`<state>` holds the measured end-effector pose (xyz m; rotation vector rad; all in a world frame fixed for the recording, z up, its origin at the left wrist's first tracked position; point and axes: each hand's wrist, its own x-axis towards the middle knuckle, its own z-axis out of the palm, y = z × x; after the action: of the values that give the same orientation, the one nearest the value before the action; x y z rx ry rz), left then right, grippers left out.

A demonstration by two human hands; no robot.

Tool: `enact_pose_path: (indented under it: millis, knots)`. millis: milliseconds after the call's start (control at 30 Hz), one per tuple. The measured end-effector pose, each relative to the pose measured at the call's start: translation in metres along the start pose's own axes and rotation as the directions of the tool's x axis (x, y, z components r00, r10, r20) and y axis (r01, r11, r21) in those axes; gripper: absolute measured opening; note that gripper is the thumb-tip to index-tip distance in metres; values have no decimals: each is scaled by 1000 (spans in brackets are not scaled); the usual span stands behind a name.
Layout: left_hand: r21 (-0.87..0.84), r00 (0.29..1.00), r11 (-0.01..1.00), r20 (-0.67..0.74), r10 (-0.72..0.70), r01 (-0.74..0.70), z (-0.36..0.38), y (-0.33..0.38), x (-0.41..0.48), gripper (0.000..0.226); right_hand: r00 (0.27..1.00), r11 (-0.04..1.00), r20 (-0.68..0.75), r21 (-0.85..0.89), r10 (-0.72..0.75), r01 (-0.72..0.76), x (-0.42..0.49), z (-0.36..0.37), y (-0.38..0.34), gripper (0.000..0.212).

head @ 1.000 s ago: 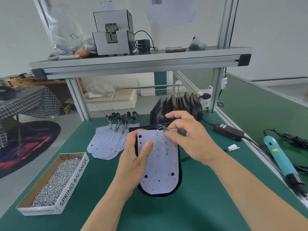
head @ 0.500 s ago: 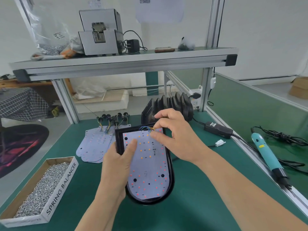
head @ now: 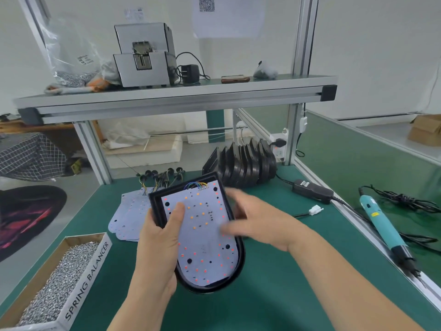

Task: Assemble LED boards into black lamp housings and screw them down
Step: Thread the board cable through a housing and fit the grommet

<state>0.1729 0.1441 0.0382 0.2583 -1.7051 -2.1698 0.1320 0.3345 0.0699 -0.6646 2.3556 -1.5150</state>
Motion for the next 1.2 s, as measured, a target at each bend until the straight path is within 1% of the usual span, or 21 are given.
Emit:
enact_pose_path:
  millis: [67,100,167,200,267,333,433,567,633,667,700,767,800,833,867,933,1000,1067,1133,1167,1200]
  knots:
    - [-9,1000,1000,12,12,-12,-2,2,2,15,998,964,54,-265,-9,23,0,3,0,39]
    - [-22,999,1000,51,18,-17,-3,2,3,21,999,948,32,-318,-23,32,0,5,0,34]
    - [-91,990,996,138,17,-4,-5,2,3,42,999,954,-18,-299,-31,25,2,10,3,34]
    - [-123,987,992,162,14,6,-7,2,4,47,999,961,-26,-275,-33,25,2,12,4,34]
    - [-133,987,991,155,32,-11,-9,1,6,43,999,968,-25,-248,-41,34,1,17,9,37]
    - [-128,993,991,109,53,-39,-11,-1,9,37,999,965,-5,-259,-54,51,1,23,14,45]
    - [-106,997,992,44,67,-62,-11,-2,13,37,1000,973,2,-232,-23,23,2,30,23,48]
    - [-59,994,995,70,86,-82,-12,2,16,39,999,985,-47,-172,-15,6,3,37,31,46]
    - [-51,993,997,101,67,-62,-13,5,16,39,999,994,33,-110,-22,25,2,31,32,44]
    - [-60,991,997,124,51,-44,-13,7,15,38,997,999,72,-18,-34,35,2,24,29,41]
    - [-67,989,997,145,33,-24,-13,9,13,37,997,993,63,117,-42,35,4,17,25,36]
    - [-80,981,996,194,-26,42,-14,10,9,35,996,919,-89,391,-17,51,11,3,17,28]
    - [-89,972,992,225,-68,90,-12,11,7,37,990,886,-144,460,4,63,15,-3,13,31]
    - [-94,960,986,257,-107,135,-10,12,3,41,989,874,-146,483,20,53,18,-3,10,42]
    - [-91,947,981,290,-137,170,-6,12,0,46,996,876,-85,481,10,32,19,-1,10,49]
    - [-80,917,969,348,-193,234,0,14,-5,53,997,899,72,437,-5,-27,17,10,11,52]
    - [-82,898,958,379,-226,275,1,17,-7,56,992,891,127,452,-7,-52,16,20,9,67]
    - [-68,892,955,382,-242,288,-2,19,-7,57,991,896,135,440,-1,-59,14,28,6,64]
    - [-56,891,953,376,-255,297,-7,19,-7,57,990,897,138,440,-17,-46,13,35,7,67]
    - [-57,891,953,375,-257,298,-10,20,-8,58,990,915,137,401,-17,-39,11,38,8,61]
    - [-60,894,955,372,-249,291,-12,20,-8,57,993,930,114,368,-23,-20,10,40,8,46]
